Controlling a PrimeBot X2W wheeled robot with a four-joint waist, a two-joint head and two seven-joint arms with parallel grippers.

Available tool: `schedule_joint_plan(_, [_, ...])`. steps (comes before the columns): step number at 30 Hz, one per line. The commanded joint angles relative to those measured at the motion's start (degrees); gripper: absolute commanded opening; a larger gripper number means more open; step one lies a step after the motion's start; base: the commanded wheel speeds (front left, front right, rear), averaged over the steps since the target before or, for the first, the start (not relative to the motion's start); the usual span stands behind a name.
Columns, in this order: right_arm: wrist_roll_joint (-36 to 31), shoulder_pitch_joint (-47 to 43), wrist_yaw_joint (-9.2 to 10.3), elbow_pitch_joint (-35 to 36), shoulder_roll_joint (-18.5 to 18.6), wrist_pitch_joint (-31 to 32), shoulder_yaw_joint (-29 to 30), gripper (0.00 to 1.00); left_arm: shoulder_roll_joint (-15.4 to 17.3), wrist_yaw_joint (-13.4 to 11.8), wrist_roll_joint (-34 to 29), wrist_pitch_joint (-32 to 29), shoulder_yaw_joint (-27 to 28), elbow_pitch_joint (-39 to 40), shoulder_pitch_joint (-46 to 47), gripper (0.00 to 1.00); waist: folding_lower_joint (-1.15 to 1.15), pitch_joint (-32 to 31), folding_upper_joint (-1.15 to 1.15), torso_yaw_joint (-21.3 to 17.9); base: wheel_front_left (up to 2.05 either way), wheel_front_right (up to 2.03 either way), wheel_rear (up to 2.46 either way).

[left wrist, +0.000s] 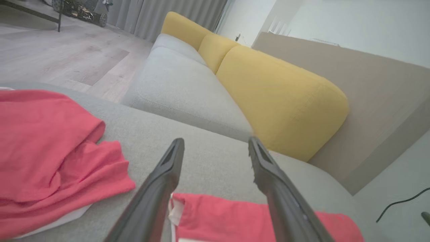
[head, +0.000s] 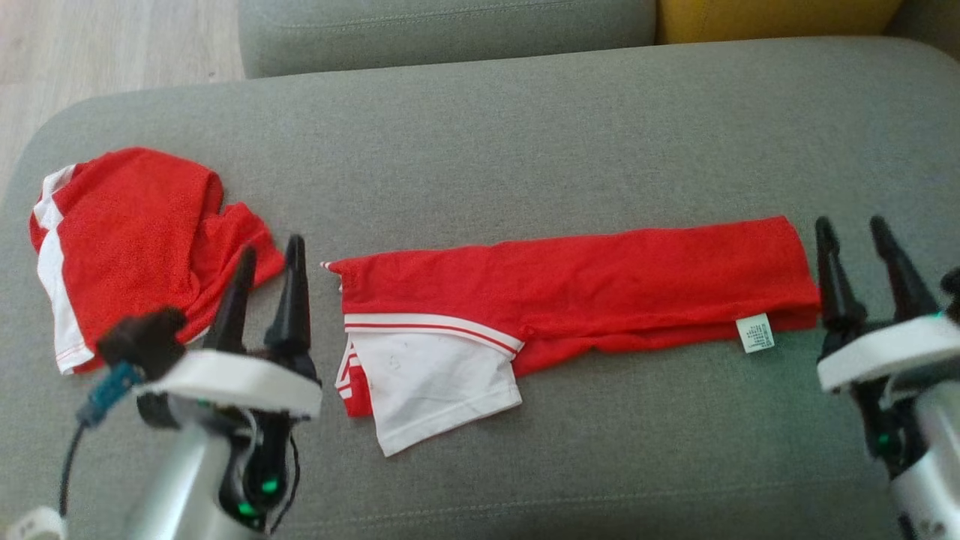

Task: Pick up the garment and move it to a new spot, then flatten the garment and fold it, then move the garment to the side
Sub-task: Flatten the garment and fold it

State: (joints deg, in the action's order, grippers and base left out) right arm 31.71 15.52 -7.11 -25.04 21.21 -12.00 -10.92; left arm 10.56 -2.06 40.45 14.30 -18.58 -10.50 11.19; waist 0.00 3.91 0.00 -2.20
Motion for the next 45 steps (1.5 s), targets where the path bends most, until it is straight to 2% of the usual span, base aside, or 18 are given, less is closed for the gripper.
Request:
schedule_joint_plan(1, [-1.46,0.03,-0.37,1.83,0.18,-0.68,0.22,1.0,-0.02,0.49,-1.91,0.68,3.18,1.35,1.32,1.0,0.0,0.14,0.0,-0.02,0.0,0.0,0.0])
schedule_joint_plan(7, [-5.59,-1.66,-0.37,2.13,-3.3,0.18,4.79,1.0,-5.03,4.08,-8.38,0.69,8.14,0.64,-1.53,1.0,0.0,1.15,0.0,0.52,0.0,0.0,0.0])
schedule_joint_plan(11, [-7.78,-0.8,-0.37,0.73,-4.64,1.99,7.92,1.0,-6.06,6.01,-12.66,0.69,9.01,-0.23,-1.4,1.0,0.0,2.18,0.0,0.93,0.0,0.0,0.0])
schedule_joint_plan(17, [-11.32,3.11,-0.37,-5.99,-7.36,5.22,14.1,1.0,-7.15,7.5,-15.8,0.69,9.28,-1.68,-0.77,1.0,0.0,4.14,0.0,1.96,0.0,0.0,0.0])
schedule_joint_plan(28, [-14.58,10.67,-0.37,-18.67,-9.32,12.3,19.35,1.0,-7.64,8.7,-16.95,0.7,10.02,-3.19,1.75,1.0,0.0,7.97,0.0,4.28,0.0,0.0,0.0])
schedule_joint_plan(35, [-16.35,12.66,-0.37,-22.95,-9.3,15.73,19.58,1.0,-7.67,8.97,-16.43,0.7,10.25,-3.22,2.73,1.0,0.0,8.95,0.0,5.04,0.0,0.0,0.0])
schedule_joint_plan(42, [-14.36,13.38,-0.37,-25.41,-9.72,21.0,17.85,1.0,-7.68,9.05,-16.46,0.7,11.42,-3.09,3.41,1.0,0.0,9.13,0.0,4.9,0.0,0.0,0.0])
schedule_joint_plan(43, [-13.8,13.32,-0.37,-25.31,-9.77,21.67,17.28,0.45,-7.68,9.06,-16.51,0.7,11.66,-3.1,3.47,1.0,0.0,9.1,0.0,4.81,0.0,0.0,0.0])
schedule_joint_plan(44, [-13.28,13.23,-0.37,-25.05,-9.69,22.06,16.74,0.0,-7.68,9.06,-16.55,0.7,11.91,-3.1,3.53,1.0,0.0,9.06,0.0,4.7,0.0,0.0,0.0])
schedule_joint_plan(45, [-12.8,13.09,-0.37,-24.74,-9.51,22.29,16.27,0.0,-7.68,9.07,-16.55,0.7,12.14,-3.09,3.58,1.0,0.0,9.0,0.0,4.58,0.0,0.0,0.0])
